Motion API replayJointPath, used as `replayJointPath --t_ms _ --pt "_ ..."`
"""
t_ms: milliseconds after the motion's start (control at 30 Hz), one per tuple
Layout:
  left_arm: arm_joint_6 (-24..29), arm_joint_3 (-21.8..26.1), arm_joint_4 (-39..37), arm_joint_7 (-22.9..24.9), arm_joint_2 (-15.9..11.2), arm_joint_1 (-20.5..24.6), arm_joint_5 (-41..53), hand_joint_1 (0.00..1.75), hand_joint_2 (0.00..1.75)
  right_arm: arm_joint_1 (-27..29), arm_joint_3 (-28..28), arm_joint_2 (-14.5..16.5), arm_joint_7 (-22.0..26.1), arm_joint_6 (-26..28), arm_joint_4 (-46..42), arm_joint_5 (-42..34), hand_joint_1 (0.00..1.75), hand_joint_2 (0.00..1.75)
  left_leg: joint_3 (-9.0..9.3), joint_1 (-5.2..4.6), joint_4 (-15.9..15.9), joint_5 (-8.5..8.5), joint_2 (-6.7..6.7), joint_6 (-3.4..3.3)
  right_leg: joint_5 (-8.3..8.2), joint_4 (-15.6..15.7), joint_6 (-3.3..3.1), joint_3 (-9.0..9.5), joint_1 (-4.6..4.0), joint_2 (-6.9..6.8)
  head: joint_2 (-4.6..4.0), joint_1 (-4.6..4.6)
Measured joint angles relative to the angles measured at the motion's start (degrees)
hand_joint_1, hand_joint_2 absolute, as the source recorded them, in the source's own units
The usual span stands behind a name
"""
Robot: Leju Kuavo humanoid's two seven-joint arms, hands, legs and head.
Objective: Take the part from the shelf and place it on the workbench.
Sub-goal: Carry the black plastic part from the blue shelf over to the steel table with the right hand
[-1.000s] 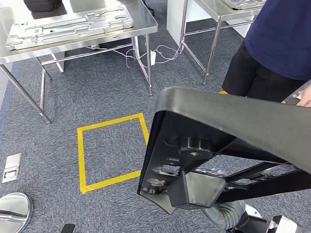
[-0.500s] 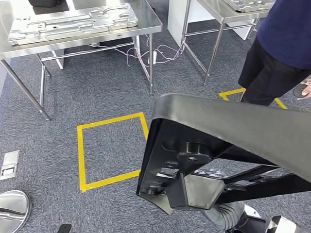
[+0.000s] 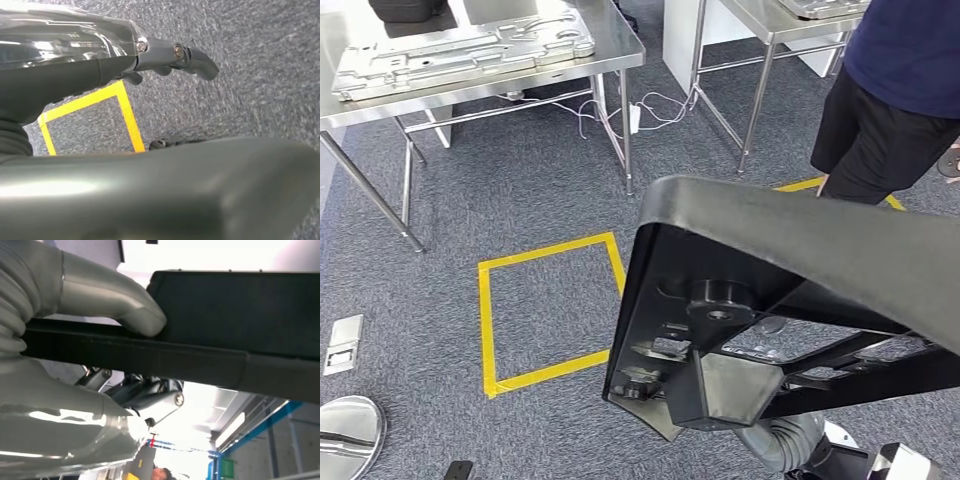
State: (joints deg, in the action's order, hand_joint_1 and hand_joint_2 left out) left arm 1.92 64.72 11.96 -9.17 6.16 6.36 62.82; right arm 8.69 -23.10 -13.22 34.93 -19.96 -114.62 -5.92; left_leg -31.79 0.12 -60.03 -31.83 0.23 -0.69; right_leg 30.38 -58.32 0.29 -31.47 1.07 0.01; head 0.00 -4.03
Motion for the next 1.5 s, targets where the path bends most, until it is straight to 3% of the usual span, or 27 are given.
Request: replayJointPath --t_ms 100,133,167,200,267,333,433,500,533,600,633,667,700,733,800,833,867,1000,1067,1133,1167,1200,1233,1300,1333,1367,1500 --pt "0.0 0.0 0.0 0.0 0.0 -0.1 0.0 0.0 1.75 0.0 0.0 0.0 0.0 0.0 0.0 0.0 1.75 1.75 -4.57 0.22 -10.4 -5.48 0.0 0.71 -0.03 0.0 -0.54 -0.14 0.06 -0.23 0.0 -0.01" --pt "0.0 0.0 0.0 0.0 0.0 -0.1 0.0 0.0 1.75 0.0 0.0 0.0 0.0 0.0 0.0 0.0 1.75 1.75 -6.04 0.25 -13.7 -6.53 -0.01 0.8 -0.02 0.0 -0.56 -0.16 0.04 -0.26 0.0 -0.01" --pt "0.0 0.0 0.0 0.0 0.0 -0.2 0.0 0.0 1.75 0.0 0.0 0.0 0.0 0.0 0.0 0.0 1.75 1.75 -6.7 0.25 -15.1 -6.49 -0.01 0.78 -0.01 0.0 -0.57 -0.13 0.02 -0.27 0.0 -0.01" --pt "0.0 0.0 0.0 0.0 0.0 -0.2 0.0 0.0 1.75 0.0 0.0 0.0 0.0 0.0 0.0 0.0 1.75 1.75 -6.22 0.24 -14.0 -5.24 -0.01 0.67 0.01 0.0 -0.55 -0.04 0.0 -0.24 0.0 -0.01" --pt "0.0 0.0 0.0 0.0 0.0 -0.2 0.0 0.0 1.75 0.0 0.0 0.0 0.0 0.0 0.0 0.0 1.75 1.75 -3.01 0.16 -6.7 -0.91 -0.03 0.1 0.09 0.0 -0.47 0.19 -0.04 -0.18 0.0 -0.01" --pt "0.0 0.0 0.0 0.0 0.0 -0.1 0.0 0.0 1.75 0.0 0.0 0.0 0.0 0.0 0.0 0.0 1.75 1.75 -0.37 -0.04 -0.5 1.58 -0.05 -0.49 0.2 -0.1 -0.19 0.12 -0.25 -0.06 0.0 -0.01" --pt "0.0 0.0 0.0 0.0 0.0 -0.1 0.0 0.0 1.75 0.0 0.0 0.0 0.0 0.0 0.0 0.0 1.75 1.75 0.1 -0.11 1.4 1.46 -0.06 -0.87 0.14 -0.1 0.69 -0.3 -0.38 -0.03 0.0 0.01" --pt "0.0 0.0 0.0 0.0 0.0 -0.1 0.0 0.0 1.75 -0.1 0.0 0.0 0.0 0.0 0.0 0.0 1.75 1.75 0.16 0.14 1.8 1.72 -0.01 -1.28 1.18 -1.2 1.27 -0.68 -0.34 -0.01 0.0 0.02" --pt "0.0 0.0 0.0 0.0 0.0 -0.1 0.0 0.0 1.75 -0.1 0.0 0.0 0.0 0.0 0.0 0.0 1.75 1.75 0.22 0.28 1.9 1.84 0.04 -1.52 2.63 -3.4 1.51 -1.55 -0.31 0.0 0.0 0.03" --pt "0.0 0.0 0.0 0.0 0.0 0.0 0.0 0.0 1.75 -0.1 0.0 0.0 0.0 0.0 0.0 0.0 1.75 1.75 0.2 0.26 1.9 1.83 0.13 -1.74 6.36 -10.6 1.81 -4.78 -0.25 0.01 0.0 0.04" --pt "0.0 0.0 0.0 0.0 0.0 -0.1 0.0 0.0 1.75 0.0 0.0 0.0 0.0 0.0 0.0 0.0 1.75 1.75 0.2 0.23 1.9 1.82 0.18 -1.77 7.61 -14.1 1.95 -6.4 -0.23 0.0 0.0 0.03" --pt "0.0 0.0 0.0 0.0 0.0 -0.1 0.0 0.0 1.75 0.0 0.0 0.0 0.0 0.0 0.0 0.0 1.75 1.75 0.22 0.22 1.9 1.81 0.2 -1.77 7.81 -15.9 2.06 -7.28 -0.23 0.0 0.0 0.03" --pt "0.0 0.0 0.0 0.0 0.0 -0.1 0.0 0.0 1.75 0.0 0.0 0.0 0.0 0.0 0.0 0.0 1.75 1.75 0.29 0.22 1.9 1.79 0.2 -1.75 6.85 -15.5 2.14 -7.1 -0.23 -0.01 0.0 0.03" --pt "0.0 0.0 0.0 0.0 0.0 -0.1 0.0 0.0 1.75 0.0 0.0 0.0 0.0 0.0 0.0 0.0 1.75 1.75 0.42 0.24 1.9 1.74 0.19 -1.7 4.93 -12.8 2.18 -5.84 -0.21 -0.02 0.0 0.03" --pt "0.0 0.0 0.0 0.0 0.0 -0.1 0.0 0.0 1.75 0.0 0.0 0.0 0.0 0.0 0.0 0.0 1.75 1.75 0.6 0.11 1.7 1.49 0.14 -1.38 1.09 -4.8 2.08 -2.18 -0.23 -0.05 0.0 0.03" --pt "0.0 0.0 0.0 0.0 0.0 -0.1 0.0 0.0 1.75 0.0 0.0 0.0 0.0 0.0 0.0 0.0 1.75 1.75 0.56 -0.02 1.6 1.38 0.13 -1.16 0.15 -2.0 1.85 -0.98 -0.24 -0.02 0.0 0.02" --pt "0.0 0.0 0.0 0.0 0.0 -0.1 0.0 0.0 1.75 0.0 0.0 0.0 0.0 0.0 0.0 0.0 1.75 1.75 0.47 -0.15 1.5 1.31 0.11 -0.95 -0.06 -0.7 1.56 -0.47 -0.3 0.03 0.0 0.02" --pt "0.0 0.0 0.0 0.0 0.0 0.0 0.0 0.0 1.75 0.0 0.0 0.0 0.0 0.0 0.0 0.0 1.75 1.75 0.16 -0.11 0.6 0.39 0.1 -0.16 0.02 -0.3 0.1 -0.45 -0.18 0.05 0.0 0.0" --pt "0.0 0.0 0.0 0.0 0.1 0.0 0.0 0.0 1.75 0.0 0.0 0.0 0.0 0.0 0.0 0.0 1.75 1.75 -1.83 0.05 -4.2 -2.69 0.1 0.43 -0.03 -0.2 -0.45 -0.44 -0.01 -0.14 0.0 -0.01" --pt "0.0 0.0 0.0 0.0 0.1 -0.1 0.0 0.0 1.75 0.0 0.0 0.0 0.0 0.0 0.0 0.0 1.75 1.75 -5.3 0.22 -11.9 -6.1 0.1 0.8 0.01 -0.3 -0.64 -0.48 -0.05 -0.23 0.0 -0.01" --pt "0.0 0.0 0.0 0.0 0.1 -0.1 0.0 0.0 1.75 0.0 0.0 0.0 0.0 0.0 0.0 0.0 1.75 1.75 -6.41 0.24 -14.3 -6.62 0.1 0.85 0.02 -0.3 -0.64 -0.46 -0.07 -0.24 0.0 -0.01" --pt "0.0 0.0 0.0 0.0 0.1 -0.2 0.0 0.0 1.75 0.0 0.0 0.0 0.0 0.0 0.0 0.0 1.75 1.75 -6.56 0.23 -14.5 -5.98 0.1 0.8 0.05 -0.3 -0.63 -0.4 -0.09 -0.22 0.0 -0.01" --pt "0.0 0.0 0.0 0.0 0.1 -0.2 0.0 0.0 1.75 0.0 0.0 0.0 0.0 0.0 0.0 0.0 1.75 1.75 -5.61 0.22 -12.4 -4.26 0.1 0.65 0.09 -0.3 -0.6 -0.27 -0.1 -0.19 0.0 -0.01" --pt "0.0 0.0 0.0 0.0 0.0 -0.1 0.0 0.0 1.75 0.0 0.0 0.0 0.0 0.0 0.0 0.0 1.75 1.75 -2.13 0.07 -4.6 -0.08 0.04 0.02 0.22 -0.3 -0.46 -0.07 -0.13 -0.1 0.0 -0.01" --pt "0.0 0.0 0.0 0.0 0.0 -0.1 0.0 0.0 1.75 0.0 0.0 0.0 0.0 0.0 0.0 0.0 1.75 1.75 -0.79 -0.07 -1.5 1.18 -0.01 -0.32 0.27 -0.3 -0.3 -0.11 -0.17 -0.03 0.0 -0.01" --pt "0.0 0.0 0.0 0.0 0.0 -0.1 0.0 0.0 1.75 0.0 0.0 0.0 0.0 0.0 0.0 0.0 1.75 1.75 -0.09 -0.21 0.3 1.62 -0.06 -0.58 0.27 -0.4 -0.09 -0.27 -0.2 -0.01 0.0 0.0" --pt "0.0 0.0 0.0 0.0 0.0 -0.1 0.0 0.0 1.75 0.0 0.0 0.0 0.0 0.0 0.0 0.0 1.75 1.75 0.07 -0.11 1.7 1.63 -0.08 -1.21 0.71 -0.8 1.1 -0.68 -0.18 0.01 0.0 0.02"
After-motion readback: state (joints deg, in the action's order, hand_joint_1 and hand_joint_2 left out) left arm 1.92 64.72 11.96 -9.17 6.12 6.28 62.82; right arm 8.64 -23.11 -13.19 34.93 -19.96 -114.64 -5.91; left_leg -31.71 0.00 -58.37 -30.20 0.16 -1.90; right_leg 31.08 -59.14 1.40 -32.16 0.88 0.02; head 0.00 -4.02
